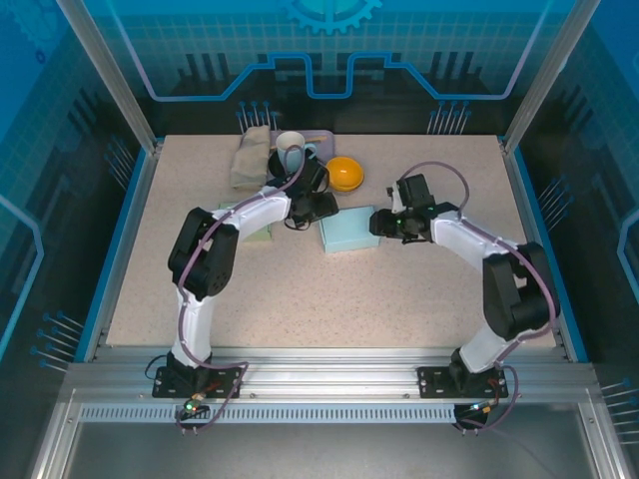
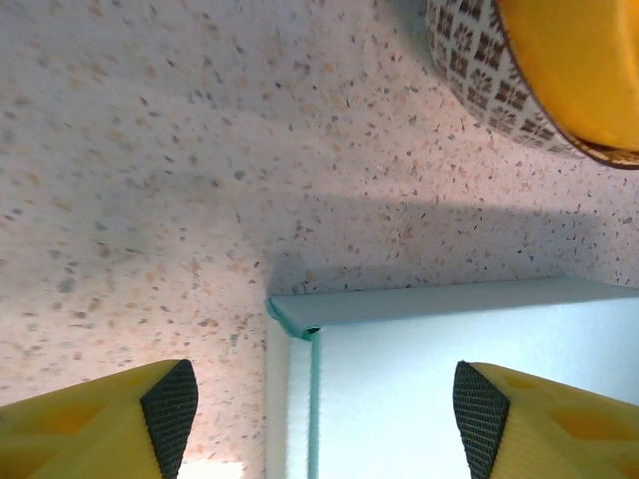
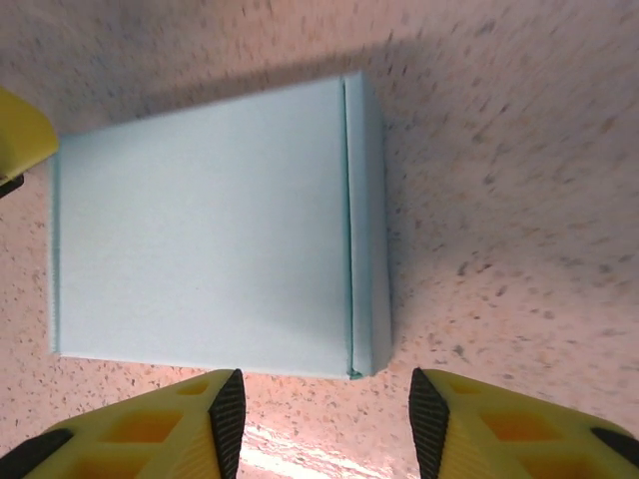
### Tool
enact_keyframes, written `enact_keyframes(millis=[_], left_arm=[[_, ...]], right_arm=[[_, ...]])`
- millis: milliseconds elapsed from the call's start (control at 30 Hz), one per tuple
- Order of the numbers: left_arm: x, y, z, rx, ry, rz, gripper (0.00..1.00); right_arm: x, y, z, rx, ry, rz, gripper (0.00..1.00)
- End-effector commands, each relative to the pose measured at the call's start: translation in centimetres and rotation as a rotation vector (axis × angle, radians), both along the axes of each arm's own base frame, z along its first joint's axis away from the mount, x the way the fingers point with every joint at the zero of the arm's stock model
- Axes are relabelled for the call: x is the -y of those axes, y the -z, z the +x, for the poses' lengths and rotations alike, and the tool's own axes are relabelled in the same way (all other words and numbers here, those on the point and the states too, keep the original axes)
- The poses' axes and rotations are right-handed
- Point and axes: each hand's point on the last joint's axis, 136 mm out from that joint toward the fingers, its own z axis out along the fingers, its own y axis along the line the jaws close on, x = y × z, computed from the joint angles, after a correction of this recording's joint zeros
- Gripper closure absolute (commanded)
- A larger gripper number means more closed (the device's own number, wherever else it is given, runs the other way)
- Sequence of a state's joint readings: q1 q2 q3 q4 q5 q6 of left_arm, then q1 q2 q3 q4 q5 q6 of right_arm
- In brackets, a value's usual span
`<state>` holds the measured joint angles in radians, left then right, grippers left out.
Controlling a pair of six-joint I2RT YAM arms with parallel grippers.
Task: Fold the paper box
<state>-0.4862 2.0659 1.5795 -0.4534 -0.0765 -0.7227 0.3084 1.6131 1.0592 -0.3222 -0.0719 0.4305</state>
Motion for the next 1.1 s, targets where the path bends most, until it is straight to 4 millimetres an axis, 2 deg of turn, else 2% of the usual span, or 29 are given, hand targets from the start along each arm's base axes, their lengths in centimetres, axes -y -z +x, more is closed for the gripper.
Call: enact_keyframes(millis=[0,67,133,167,200,233,300,367,433,533,567,600,667,733,833,900,1067], left_arm=[[-2.3,-6.6,-0.1,0.145,0.028,0.039,0.23],[-3.5,-9.8,-0.9,0.257,0.059,0.068,0.19],[-5.6,-13.7,-2.3,0.406,0.071,0.126,0.14],[-7.0,-14.6,-3.1,0.454,0.060,0.168,0.05],[-8.4,-15.9,-4.2,0.517,0.052,0.213,0.02],[-10.0,-16.5,-5.3,0.563,0.039,0.262,0.01],[-12.8,-16.6,-7.3,0.617,0.008,0.342,0.01],[-15.3,-15.6,-8.8,0.678,-0.029,0.428,0.01],[-17.2,-12.9,-10.4,0.726,-0.033,0.509,0.01],[-20.5,-9.1,-12.3,0.644,-0.093,0.541,0.01],[-21.3,-8.3,-13.0,0.637,-0.113,0.564,0.01],[-21.9,-8.9,-13.5,0.664,-0.145,0.560,0.01],[-22.2,-9.8,-14.1,0.760,-0.139,0.560,0.01],[-23.1,-9.4,-14.6,0.793,-0.156,0.558,0.01],[-25.4,-7.3,-15.5,0.749,-0.239,0.583,0.01],[-26.0,-6.1,-15.8,0.756,-0.260,0.575,0.01],[-26.6,-5.6,-14.6,0.756,-0.249,0.547,0.01]], right_arm=[[2.2,-2.9,-0.8,0.088,0.008,-0.104,0.49],[3.7,-5.3,-0.9,0.205,0.015,-0.174,0.47],[5.3,-7.7,-1.1,0.341,0.024,-0.230,0.44],[6.0,-8.6,-1.3,0.390,0.031,-0.251,0.43],[6.6,-9.7,-1.3,0.445,0.038,-0.270,0.37],[7.6,-9.4,-1.8,0.464,0.051,-0.294,0.31],[9.3,-9.5,-2.1,0.504,0.088,-0.316,0.26],[10.7,-8.9,-2.5,0.554,0.110,-0.333,0.22],[12.3,-7.7,-2.8,0.610,0.156,-0.351,0.20],[14.6,-5.1,-3.3,0.605,0.238,-0.346,0.17],[15.1,-4.8,-3.1,0.619,0.258,-0.337,0.06],[15.6,-4.2,-3.0,0.624,0.271,-0.329,0.00],[16.1,-2.8,-2.8,0.619,0.287,-0.311,0.00],[16.7,-2.0,-2.3,0.632,0.314,-0.319,0.00],[16.5,-2.2,-1.6,0.662,0.294,-0.315,0.00],[16.0,-2.3,-1.1,0.688,0.262,-0.306,0.00],[14.4,-0.9,-0.5,0.757,0.177,-0.274,0.00]])
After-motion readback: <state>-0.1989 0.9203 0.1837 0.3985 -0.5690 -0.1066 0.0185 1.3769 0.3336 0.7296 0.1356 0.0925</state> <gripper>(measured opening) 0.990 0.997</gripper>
